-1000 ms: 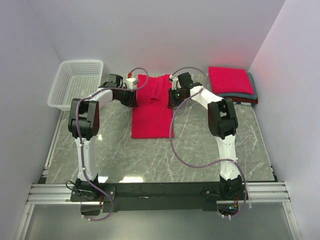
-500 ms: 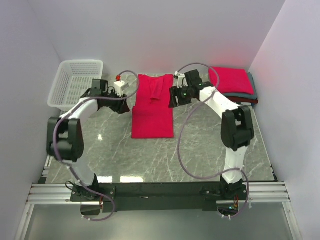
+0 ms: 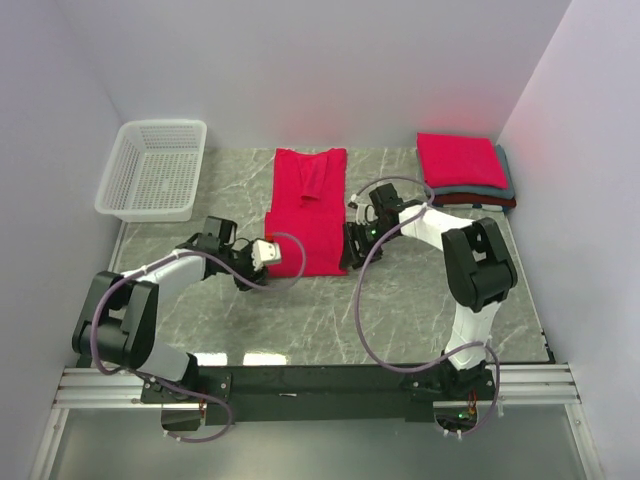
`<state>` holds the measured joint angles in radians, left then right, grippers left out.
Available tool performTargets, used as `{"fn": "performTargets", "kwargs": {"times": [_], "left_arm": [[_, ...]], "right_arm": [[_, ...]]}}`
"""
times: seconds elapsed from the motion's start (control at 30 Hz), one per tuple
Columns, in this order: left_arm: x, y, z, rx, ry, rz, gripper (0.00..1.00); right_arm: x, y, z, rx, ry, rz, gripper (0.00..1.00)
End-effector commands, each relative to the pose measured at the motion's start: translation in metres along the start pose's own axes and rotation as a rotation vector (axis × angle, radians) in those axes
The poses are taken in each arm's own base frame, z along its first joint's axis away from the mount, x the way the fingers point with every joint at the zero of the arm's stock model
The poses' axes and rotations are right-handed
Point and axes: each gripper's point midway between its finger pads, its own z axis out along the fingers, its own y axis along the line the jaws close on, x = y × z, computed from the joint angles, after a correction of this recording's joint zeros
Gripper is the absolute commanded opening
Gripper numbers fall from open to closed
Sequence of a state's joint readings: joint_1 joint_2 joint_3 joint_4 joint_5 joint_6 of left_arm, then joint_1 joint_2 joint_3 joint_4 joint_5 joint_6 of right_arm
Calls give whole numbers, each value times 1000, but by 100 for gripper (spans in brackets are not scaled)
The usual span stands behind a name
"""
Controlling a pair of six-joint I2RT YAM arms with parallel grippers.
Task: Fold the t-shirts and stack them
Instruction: Fold the tshirt
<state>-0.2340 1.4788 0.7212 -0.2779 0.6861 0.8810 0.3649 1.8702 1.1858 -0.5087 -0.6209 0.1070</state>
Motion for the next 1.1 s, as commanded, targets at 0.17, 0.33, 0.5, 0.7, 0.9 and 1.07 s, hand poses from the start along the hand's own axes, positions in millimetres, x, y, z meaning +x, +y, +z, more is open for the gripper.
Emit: {"fn": "performTargets", "kwargs": {"times": [0.17, 0.33, 0.5, 0.7, 0.9, 1.07], "left_arm": [[-25, 14, 12, -83, -14, 315, 54], [-11, 12, 16, -54, 47, 334, 49], [-4, -1, 19, 10, 83, 371, 41], [0, -12, 17, 30, 90, 422, 44], [1, -16, 15, 34, 84, 477, 45], [-9, -11, 12, -28, 37, 577, 44]], "right_arm": [[5, 11, 22, -134, 66, 60, 41], [23, -1, 26, -97, 125, 74, 7], [19, 4, 9, -76, 106, 4, 34], [10, 9, -24, 7, -4, -231, 52], [-21, -8, -56, 233, -246, -777, 59], [-3, 4, -47, 284, -327, -1287, 62]]}}
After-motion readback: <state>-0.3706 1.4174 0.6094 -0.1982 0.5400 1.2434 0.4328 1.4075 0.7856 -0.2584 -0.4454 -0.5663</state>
